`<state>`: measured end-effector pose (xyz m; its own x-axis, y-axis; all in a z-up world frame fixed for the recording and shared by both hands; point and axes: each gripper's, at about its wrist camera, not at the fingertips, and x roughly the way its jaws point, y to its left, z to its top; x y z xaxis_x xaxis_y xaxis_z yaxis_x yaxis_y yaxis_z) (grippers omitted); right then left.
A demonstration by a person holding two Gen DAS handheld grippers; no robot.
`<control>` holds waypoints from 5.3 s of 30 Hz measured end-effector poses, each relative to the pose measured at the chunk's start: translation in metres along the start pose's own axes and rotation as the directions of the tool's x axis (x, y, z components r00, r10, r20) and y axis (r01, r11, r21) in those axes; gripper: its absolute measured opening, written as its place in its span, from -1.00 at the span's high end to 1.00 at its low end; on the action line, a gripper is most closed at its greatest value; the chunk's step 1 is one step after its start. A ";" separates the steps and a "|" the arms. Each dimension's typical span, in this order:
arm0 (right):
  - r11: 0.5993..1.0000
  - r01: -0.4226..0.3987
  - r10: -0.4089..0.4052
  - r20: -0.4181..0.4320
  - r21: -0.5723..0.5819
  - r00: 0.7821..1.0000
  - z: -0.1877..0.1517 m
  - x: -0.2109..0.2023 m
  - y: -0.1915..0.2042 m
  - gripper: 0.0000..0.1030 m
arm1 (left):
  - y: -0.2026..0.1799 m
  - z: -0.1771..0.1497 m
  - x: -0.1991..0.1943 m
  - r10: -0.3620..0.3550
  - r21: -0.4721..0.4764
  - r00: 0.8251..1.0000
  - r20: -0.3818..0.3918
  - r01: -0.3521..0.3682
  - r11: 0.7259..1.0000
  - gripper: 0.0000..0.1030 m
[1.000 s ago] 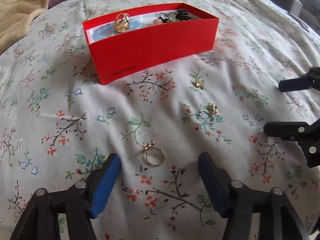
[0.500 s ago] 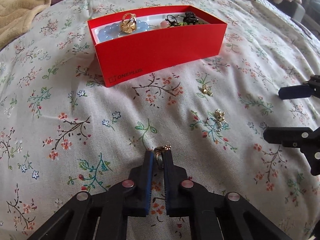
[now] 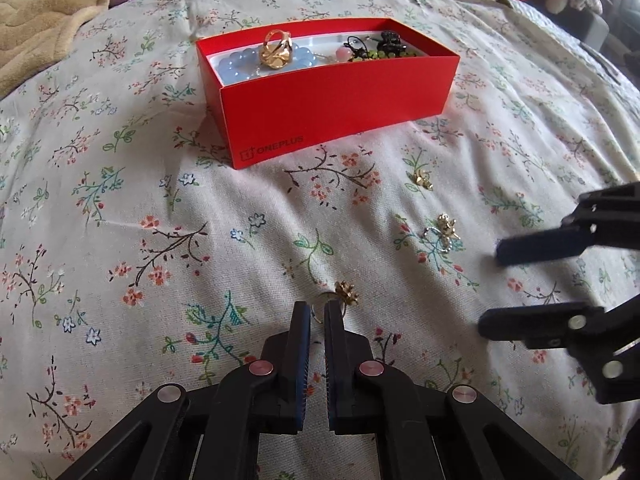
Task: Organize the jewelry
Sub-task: 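Grasp the small gold ring with the left tool while the right tool grasps a small earring, then carry the small ring and earring over the red box, then open both tools to drop the ring and earring into the box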
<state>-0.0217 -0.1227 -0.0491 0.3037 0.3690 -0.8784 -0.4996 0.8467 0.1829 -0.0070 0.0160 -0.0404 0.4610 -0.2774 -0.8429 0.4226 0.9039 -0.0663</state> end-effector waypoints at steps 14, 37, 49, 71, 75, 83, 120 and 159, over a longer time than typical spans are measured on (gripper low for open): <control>1.000 0.019 -0.019 0.025 -0.002 0.999 0.026 0.024 -0.006 0.45 | -0.003 -0.003 0.002 -0.050 0.048 0.999 -0.017 0.051 0.998 0.24; 0.994 0.086 -0.083 0.045 -0.064 0.995 0.022 0.015 0.004 0.60 | -0.005 0.005 0.013 -0.062 -0.049 0.998 -0.025 0.061 0.997 0.20; 0.994 0.102 -0.099 0.057 -0.044 0.993 0.020 0.008 -0.003 0.60 | -0.019 0.008 0.018 0.048 -0.072 0.997 -0.055 -0.051 0.996 0.59; 0.993 0.112 -0.108 0.100 -0.028 0.989 0.019 -0.013 -0.007 0.60 | -0.022 0.016 -0.004 0.014 -0.047 1.000 0.007 -0.014 0.999 0.79; 0.994 0.110 -0.108 0.114 -0.017 0.988 0.023 -0.018 -0.008 0.60 | -0.020 0.022 -0.008 0.017 -0.055 1.000 0.020 -0.016 0.998 0.79; 0.994 0.110 -0.109 0.151 -0.001 0.982 0.035 -0.029 -0.009 0.60 | -0.014 0.041 -0.020 0.028 -0.072 0.998 0.065 -0.024 0.997 0.79; 0.942 0.148 -0.216 0.211 0.300 0.953 0.114 -0.028 -0.100 0.60 | 0.022 0.132 0.022 0.115 -0.300 0.988 0.102 -0.080 0.951 0.78; 0.933 0.137 -0.222 0.232 0.332 0.947 0.110 -0.045 -0.106 0.17 | 0.014 0.131 0.011 0.166 -0.268 0.980 0.110 -0.131 0.955 -0.10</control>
<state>0.1068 -0.1863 0.0193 0.5869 0.2505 -0.7699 -0.1549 0.9681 0.1969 0.1058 -0.0171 0.0196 0.6074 -0.1580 -0.7785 0.1340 0.9864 -0.0956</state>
